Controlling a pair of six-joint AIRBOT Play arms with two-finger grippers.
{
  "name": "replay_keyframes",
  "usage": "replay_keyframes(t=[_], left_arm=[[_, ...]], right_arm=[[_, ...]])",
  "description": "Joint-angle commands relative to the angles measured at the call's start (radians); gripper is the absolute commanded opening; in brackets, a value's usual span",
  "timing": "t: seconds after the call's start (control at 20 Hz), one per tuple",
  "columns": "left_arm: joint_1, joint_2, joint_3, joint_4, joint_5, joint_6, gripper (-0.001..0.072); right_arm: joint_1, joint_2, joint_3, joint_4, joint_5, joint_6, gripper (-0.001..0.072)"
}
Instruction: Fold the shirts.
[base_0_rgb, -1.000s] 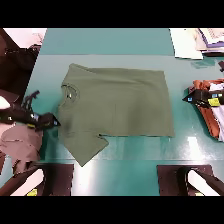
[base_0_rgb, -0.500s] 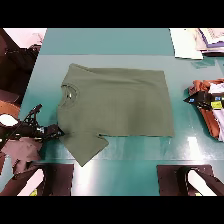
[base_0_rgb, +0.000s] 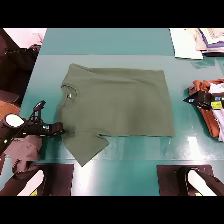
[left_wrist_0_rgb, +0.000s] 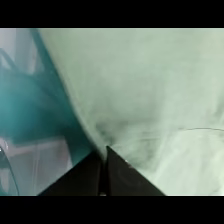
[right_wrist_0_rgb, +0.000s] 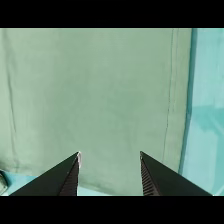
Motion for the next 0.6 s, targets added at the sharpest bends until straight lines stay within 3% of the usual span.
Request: replay_keyframes(t=[0.0,0.2,0.55], left_arm=[[-0.017,0.001,0.030,-0.022,-0.053,-0.001,0.0031],[-0.017,0.005,0.153,-0.022,-0.130,0.033,0.0031],[-0.017,0.005,0.209,-0.026,-0.138,0.033,0.0032]], right_arm=[[-0.028,-0.003,-0.001,-0.067,0.063,-0.001,0.0433],[-0.133,-0.047,-0.112,-0.134,0.108,-0.003,0.0433],[-0.131,-0.229,-0.349,-0.089,-0.061,-0.045,0.0433]])
